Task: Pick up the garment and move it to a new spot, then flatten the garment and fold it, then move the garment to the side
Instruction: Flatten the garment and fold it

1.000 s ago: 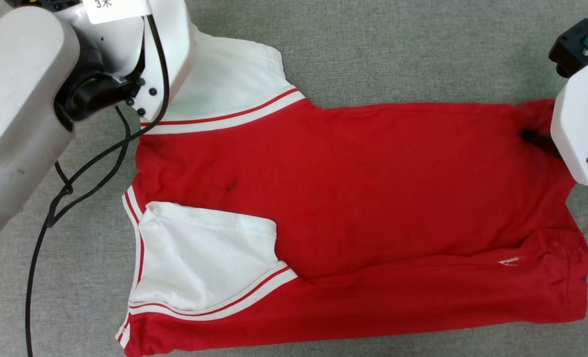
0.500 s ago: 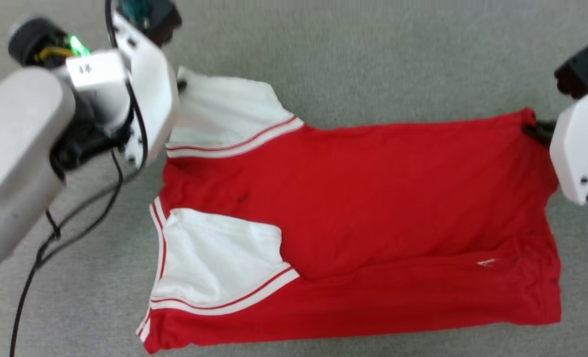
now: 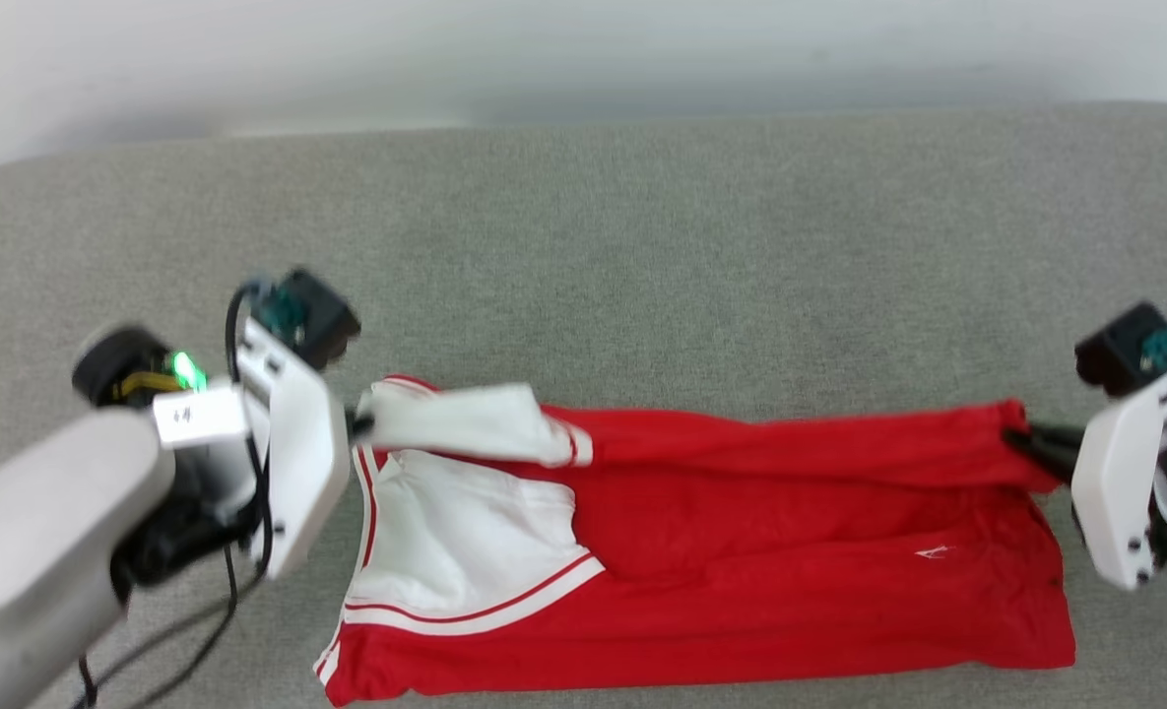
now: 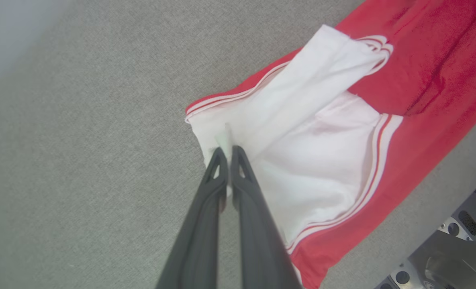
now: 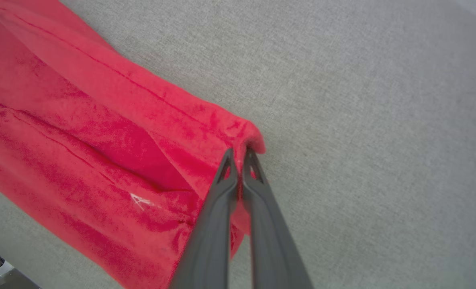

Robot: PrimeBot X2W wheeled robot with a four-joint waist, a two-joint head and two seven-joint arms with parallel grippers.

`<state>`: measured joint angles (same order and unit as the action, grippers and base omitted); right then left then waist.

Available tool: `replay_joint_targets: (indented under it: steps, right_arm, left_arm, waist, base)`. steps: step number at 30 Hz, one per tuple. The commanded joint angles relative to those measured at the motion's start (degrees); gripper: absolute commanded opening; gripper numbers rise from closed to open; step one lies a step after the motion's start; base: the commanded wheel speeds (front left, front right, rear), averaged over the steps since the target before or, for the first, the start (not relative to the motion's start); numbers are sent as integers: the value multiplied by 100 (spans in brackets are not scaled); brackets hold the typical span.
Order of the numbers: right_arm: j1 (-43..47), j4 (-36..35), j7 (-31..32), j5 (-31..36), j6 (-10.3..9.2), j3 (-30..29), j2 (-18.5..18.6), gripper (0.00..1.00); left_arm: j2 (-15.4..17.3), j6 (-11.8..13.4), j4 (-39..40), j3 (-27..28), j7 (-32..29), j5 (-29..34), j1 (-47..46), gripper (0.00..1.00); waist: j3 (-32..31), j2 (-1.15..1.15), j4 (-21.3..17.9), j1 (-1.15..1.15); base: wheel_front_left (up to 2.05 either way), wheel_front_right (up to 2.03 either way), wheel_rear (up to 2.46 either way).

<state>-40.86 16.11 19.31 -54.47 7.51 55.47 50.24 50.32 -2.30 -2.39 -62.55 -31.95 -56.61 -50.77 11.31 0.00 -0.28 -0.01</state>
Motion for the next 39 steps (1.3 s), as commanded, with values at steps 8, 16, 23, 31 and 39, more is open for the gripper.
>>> replay_joint_targets:
  steps: [8,16,23,31,39]
  right_arm:
    - [970,-113,-305,-113,-4,-185,99,0]
    - [1525,87,-381,-9,-4,-296,-155,0]
    - [1536,174,-424,123,-4,-465,-251,100]
    - [1671,-454,-793,-3,-4,-1155,122,100]
    - [2152,-458,-760,-683,-4,-2141,202,100]
  left_arm:
    - [242,404,352,-213,433,-319,1113,0]
    - [33,543,56,-391,760,-473,1713,0]
    - [-124,605,-280,-255,1337,-290,1750,100]
    - [-252,1354,-276,288,2792,75,1875,100]
    - [-676,2225,-528,775,4364,412,2192,100]
  waist:
    - [-184,0,8,1]
    - [-48,0,-13,1]
    - [-150,0,-54,1]
    - [-333,0,-22,1]
    - [-294,0,44,1]
  base:
    - [0,0,0]
    - [0,0,0]
    - [0,0,0]
    - [0,0,0]
    - [0,0,0]
